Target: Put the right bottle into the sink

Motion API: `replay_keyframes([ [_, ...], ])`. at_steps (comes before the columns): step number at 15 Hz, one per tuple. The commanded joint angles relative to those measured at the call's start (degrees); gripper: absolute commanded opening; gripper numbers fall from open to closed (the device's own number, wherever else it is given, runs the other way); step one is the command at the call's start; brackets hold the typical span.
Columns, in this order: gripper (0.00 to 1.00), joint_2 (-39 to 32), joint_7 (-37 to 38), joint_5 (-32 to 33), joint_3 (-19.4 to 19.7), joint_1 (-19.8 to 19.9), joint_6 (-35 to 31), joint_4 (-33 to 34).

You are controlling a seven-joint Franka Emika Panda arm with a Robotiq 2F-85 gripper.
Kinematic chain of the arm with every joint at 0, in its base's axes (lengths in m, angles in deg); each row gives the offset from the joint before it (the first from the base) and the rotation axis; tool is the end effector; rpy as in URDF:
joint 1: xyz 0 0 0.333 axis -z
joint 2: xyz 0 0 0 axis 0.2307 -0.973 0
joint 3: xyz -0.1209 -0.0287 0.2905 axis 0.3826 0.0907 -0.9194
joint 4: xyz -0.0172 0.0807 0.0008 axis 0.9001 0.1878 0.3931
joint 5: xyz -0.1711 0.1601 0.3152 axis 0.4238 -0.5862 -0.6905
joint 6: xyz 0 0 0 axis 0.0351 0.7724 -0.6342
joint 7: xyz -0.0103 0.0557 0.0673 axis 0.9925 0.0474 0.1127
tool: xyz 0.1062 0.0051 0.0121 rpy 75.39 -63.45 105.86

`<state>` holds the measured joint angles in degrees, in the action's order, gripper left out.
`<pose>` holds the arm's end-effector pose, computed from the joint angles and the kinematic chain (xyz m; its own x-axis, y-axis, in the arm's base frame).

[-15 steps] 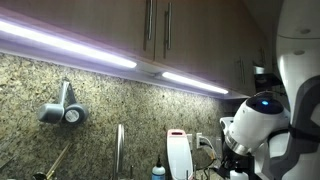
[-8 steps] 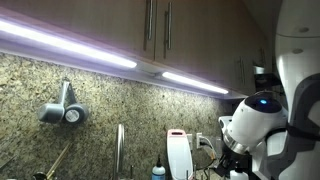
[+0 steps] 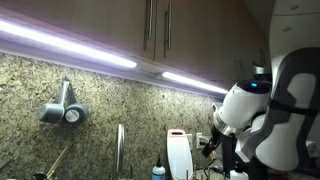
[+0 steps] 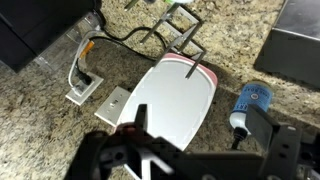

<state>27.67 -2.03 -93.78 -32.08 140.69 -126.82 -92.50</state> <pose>0.5480 -0.0731 0.2139 0.7804 0.1731 0.6008 -0.2214 -0.8221 0.5245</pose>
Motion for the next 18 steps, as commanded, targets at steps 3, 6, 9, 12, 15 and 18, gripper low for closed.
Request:
replay_keyframes([
  [3,1.00,-10.65,2.63,3.01,-2.51,3.14,0.11,1.82],
  [6,1.00,-11.93,3.65,1.68,-1.37,2.08,0.13,4.10],
  [9,1.00,-12.00,3.28,1.40,-0.10,1.45,0.09,5.50],
  [12,1.00,-11.98,3.07,1.71,-0.13,1.53,0.10,5.33],
  [15,1.00,-11.91,2.70,1.96,0.03,1.23,0.12,4.54],
  [18,1.00,-12.49,1.88,3.12,-0.27,1.61,0.14,3.25],
])
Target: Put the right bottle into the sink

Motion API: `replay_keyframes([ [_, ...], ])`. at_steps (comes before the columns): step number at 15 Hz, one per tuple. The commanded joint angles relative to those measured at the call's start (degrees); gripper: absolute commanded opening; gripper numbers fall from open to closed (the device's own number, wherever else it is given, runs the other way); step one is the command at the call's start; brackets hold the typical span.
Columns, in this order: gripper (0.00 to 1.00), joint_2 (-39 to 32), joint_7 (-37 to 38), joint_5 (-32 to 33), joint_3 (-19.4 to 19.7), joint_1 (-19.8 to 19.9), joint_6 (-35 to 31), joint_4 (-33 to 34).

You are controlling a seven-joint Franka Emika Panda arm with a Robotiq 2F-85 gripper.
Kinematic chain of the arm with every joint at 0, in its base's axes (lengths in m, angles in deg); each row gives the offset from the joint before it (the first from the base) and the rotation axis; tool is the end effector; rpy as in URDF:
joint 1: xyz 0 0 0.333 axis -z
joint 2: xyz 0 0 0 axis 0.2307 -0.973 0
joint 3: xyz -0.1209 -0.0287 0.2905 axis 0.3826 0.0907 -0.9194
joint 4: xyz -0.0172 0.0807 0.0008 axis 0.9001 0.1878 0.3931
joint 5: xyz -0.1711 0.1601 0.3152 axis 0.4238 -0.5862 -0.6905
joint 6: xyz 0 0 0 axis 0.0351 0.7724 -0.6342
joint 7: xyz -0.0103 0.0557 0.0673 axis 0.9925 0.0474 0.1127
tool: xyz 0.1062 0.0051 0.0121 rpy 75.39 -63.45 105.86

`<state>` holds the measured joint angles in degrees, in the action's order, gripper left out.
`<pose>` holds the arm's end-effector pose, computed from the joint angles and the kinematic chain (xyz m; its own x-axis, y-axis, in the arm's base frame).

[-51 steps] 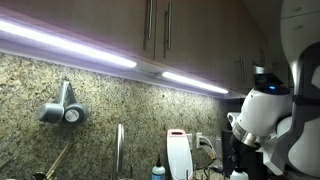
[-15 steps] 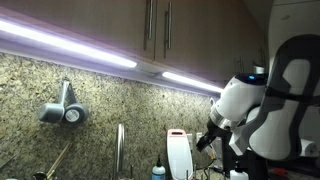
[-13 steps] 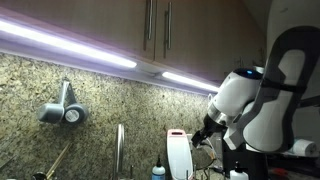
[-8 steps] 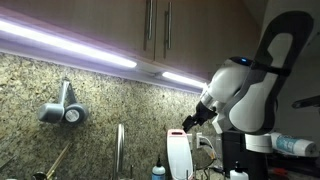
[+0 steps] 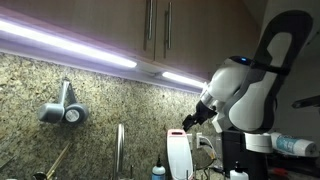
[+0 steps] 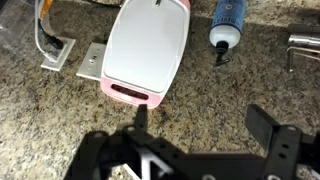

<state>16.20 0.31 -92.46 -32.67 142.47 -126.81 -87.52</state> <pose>0.5866 -0.0519 0.2936 0.6449 0.0643 0.7616 -0.2842 -0.9048 0.3171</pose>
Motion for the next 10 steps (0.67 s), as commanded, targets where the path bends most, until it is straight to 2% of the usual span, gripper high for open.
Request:
replay_keyframes([
  [1,1.00,-0.36,-0.77,1.82,0.75,-0.46,0.14,-2.82],
  [9,1.00,2.84,-0.62,3.77,-1.19,2.11,0.30,-8.74],
  [10,1.00,2.16,-0.21,2.99,-0.46,0.82,0.32,-8.39],
])
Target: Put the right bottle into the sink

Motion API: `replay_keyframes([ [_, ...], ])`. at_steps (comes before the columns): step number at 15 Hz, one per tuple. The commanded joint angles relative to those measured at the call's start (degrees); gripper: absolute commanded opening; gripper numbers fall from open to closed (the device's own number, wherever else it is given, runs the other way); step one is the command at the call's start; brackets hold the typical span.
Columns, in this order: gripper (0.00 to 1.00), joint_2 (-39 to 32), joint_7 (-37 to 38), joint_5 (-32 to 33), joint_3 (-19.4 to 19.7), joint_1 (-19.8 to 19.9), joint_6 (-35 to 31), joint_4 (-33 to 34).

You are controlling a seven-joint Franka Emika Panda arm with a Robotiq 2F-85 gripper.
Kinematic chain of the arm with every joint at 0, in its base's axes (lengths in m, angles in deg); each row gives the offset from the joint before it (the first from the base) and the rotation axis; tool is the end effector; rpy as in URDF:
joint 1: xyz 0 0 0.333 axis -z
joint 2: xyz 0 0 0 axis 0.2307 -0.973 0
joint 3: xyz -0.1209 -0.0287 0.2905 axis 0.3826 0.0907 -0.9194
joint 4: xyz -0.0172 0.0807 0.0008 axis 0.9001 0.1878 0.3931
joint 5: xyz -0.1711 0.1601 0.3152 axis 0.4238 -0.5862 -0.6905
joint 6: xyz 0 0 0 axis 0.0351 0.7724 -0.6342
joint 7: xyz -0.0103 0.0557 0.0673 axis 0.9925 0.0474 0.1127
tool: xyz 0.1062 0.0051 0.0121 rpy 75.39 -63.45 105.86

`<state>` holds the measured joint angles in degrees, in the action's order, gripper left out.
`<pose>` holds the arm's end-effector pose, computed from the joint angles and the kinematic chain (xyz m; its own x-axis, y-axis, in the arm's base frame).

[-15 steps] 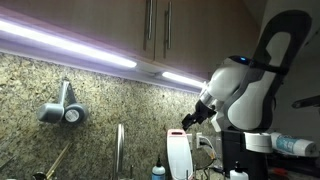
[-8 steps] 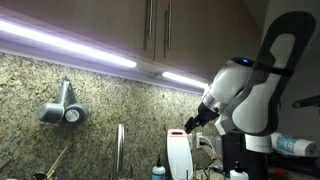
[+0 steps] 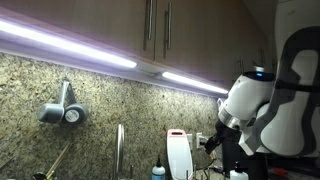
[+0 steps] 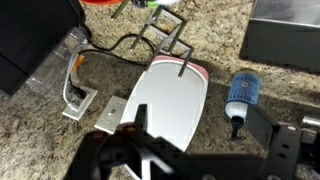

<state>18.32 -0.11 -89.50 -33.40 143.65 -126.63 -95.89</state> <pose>0.5331 -0.0829 0.2313 0.7764 0.0611 0.6272 -0.2606 -0.8751 0.4078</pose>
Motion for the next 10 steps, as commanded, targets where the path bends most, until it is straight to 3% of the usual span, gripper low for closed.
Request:
replay_keyframes([
  [1,1.00,0.47,0.29,0.02,0.03,-0.16,0.13,-0.28],
  [10,1.00,0.56,0.13,-0.08,0.40,-1.11,0.12,-0.37],
])
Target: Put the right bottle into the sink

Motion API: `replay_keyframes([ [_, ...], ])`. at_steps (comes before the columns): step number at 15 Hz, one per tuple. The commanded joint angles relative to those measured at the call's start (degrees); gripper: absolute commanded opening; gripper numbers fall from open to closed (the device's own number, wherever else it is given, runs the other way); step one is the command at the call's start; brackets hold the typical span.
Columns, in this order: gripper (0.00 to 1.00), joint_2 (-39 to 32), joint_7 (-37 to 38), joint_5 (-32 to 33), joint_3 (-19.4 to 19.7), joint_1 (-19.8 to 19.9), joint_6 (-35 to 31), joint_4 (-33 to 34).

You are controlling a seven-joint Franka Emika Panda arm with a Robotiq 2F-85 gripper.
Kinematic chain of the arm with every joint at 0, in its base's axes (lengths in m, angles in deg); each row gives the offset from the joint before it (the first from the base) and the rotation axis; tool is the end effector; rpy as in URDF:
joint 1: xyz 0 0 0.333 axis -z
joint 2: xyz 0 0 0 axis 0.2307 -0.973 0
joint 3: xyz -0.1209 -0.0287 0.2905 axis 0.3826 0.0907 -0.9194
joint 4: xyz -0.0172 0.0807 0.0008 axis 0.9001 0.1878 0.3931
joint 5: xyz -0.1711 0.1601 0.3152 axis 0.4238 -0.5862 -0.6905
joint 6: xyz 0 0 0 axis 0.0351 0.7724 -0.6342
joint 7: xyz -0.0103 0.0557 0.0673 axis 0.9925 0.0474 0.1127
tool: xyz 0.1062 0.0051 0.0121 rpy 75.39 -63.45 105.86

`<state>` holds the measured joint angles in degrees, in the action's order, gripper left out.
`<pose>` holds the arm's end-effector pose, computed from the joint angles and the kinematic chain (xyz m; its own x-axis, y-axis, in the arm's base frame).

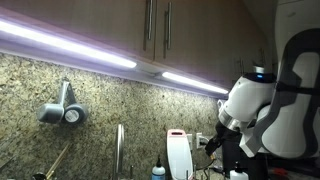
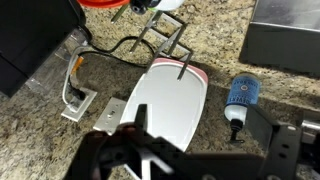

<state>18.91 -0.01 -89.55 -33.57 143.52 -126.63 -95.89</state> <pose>0.5326 -0.0813 0.2275 0.7805 0.0665 0.6216 -0.2555 -0.8735 0.4143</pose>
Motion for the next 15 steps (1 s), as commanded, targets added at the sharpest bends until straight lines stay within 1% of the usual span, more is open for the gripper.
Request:
replay_keyframes([
  [1,1.00,-0.74,-0.06,0.36,0.22,-0.57,0.13,-0.55],
  [2,1.00,-0.72,0.53,-0.06,0.02,-0.11,0.13,-0.41],
  [3,1.00,-1.53,0.61,0.65,-0.98,1.73,0.19,-0.37],
  [8,1.00,-3.68,1.07,1.84,-4.44,8.18,0.12,-0.52],
  [12,1.00,-4.29,1.04,2.86,-8.26,13.97,0.11,-0.46],
  [15,1.00,-3.88,0.80,3.64,-10.99,17.19,0.11,-0.12],
])
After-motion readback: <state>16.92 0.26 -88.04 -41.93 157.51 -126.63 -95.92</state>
